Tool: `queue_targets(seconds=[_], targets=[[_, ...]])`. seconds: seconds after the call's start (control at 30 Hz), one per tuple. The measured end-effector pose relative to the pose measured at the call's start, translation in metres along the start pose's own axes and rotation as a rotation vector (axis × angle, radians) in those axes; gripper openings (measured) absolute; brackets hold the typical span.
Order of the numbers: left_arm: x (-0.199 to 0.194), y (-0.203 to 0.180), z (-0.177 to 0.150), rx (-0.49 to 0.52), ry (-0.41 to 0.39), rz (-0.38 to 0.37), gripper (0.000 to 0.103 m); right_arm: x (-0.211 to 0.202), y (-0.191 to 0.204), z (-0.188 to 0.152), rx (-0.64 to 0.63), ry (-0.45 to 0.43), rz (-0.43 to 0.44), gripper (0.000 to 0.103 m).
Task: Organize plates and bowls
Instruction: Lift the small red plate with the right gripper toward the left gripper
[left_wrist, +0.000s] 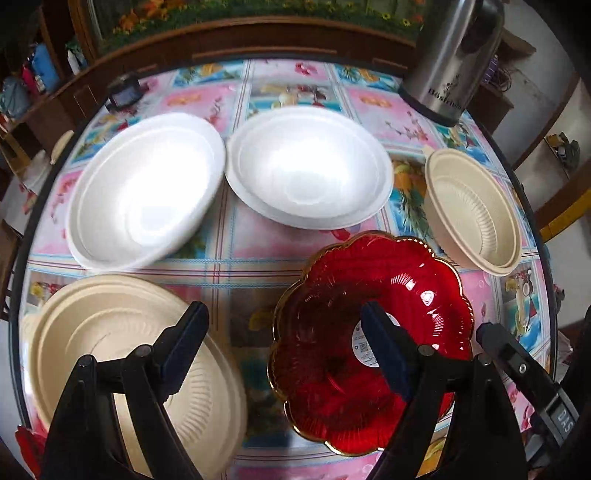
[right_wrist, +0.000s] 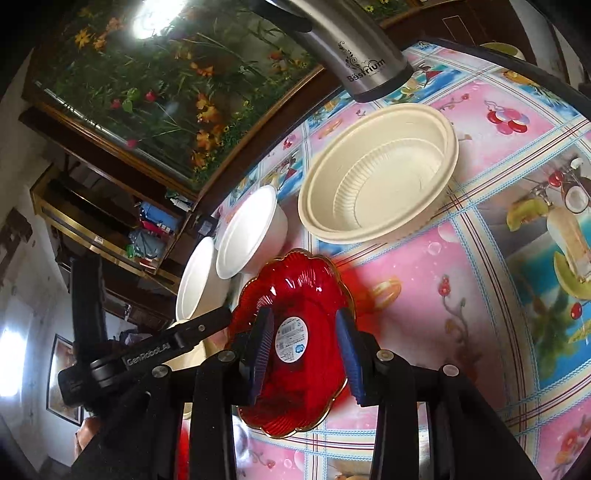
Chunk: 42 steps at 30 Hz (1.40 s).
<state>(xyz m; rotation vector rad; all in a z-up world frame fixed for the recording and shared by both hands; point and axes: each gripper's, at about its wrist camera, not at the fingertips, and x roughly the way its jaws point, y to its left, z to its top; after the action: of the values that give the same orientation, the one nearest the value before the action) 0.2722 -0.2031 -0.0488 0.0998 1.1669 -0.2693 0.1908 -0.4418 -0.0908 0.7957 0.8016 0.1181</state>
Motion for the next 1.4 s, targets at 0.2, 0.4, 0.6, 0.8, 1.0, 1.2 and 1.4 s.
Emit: queue_targets(seconds=[0.2, 0.4, 0.6, 0.8, 1.0, 1.2, 1.4], targets=[[-0.002, -0.01, 0.0, 0.004, 0.021, -0.073, 0.085, 0.006, -0.003, -0.003, 0.022, 0.03, -0.008, 0.038], [0.005, -0.015, 0.006, 0.03, 0.031, -0.075, 0.085, 0.008, -0.006, -0.002, 0.04, 0.032, 0.003, 0.038], [0.021, -0.003, 0.002, 0.016, 0.072, -0.111, 0.085, 0.014, -0.007, -0.004, 0.047, 0.056, 0.011, 0.038], [0.024, 0.001, -0.001, 0.033, 0.068, -0.1, 0.075, 0.016, -0.009, -0.004, 0.061, 0.064, 0.015, 0.038], [0.017, 0.004, -0.001, 0.024, 0.044, -0.127, 0.066, 0.007, -0.016, 0.0, 0.09, 0.04, 0.001, 0.038], [0.022, -0.003, -0.007, 0.047, 0.061, -0.133, 0.053, -0.012, -0.018, 0.005, 0.088, -0.022, -0.006, 0.039], [0.021, -0.007, -0.012, 0.047, 0.07, -0.148, 0.036, -0.018, -0.035, 0.013, 0.123, -0.014, -0.052, 0.042]])
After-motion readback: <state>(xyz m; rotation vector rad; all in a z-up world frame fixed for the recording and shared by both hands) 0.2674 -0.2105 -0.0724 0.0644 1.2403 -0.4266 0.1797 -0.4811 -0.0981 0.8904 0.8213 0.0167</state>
